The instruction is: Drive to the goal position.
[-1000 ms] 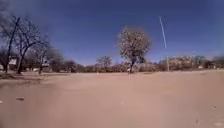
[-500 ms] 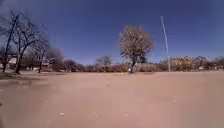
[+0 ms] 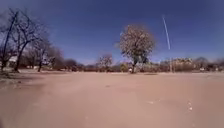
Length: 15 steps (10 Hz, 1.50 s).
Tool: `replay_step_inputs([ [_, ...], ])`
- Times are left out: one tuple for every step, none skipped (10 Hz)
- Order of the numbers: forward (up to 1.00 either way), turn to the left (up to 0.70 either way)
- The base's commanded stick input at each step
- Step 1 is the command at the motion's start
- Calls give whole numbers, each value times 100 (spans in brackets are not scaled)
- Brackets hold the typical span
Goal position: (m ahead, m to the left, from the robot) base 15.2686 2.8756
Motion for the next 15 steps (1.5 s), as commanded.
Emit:
replay_step_inputs([
  [100, 0],
  [100, 0],
  [100, 0],
  [100, 0],
  [100, 0],
  [100, 0],
  [100, 0],
  [100, 0],
  [100, 0],
  [100, 0],
  [100, 0],
  [100, 0],
  [100, 0],
  [100, 0],
  [100, 0],
])
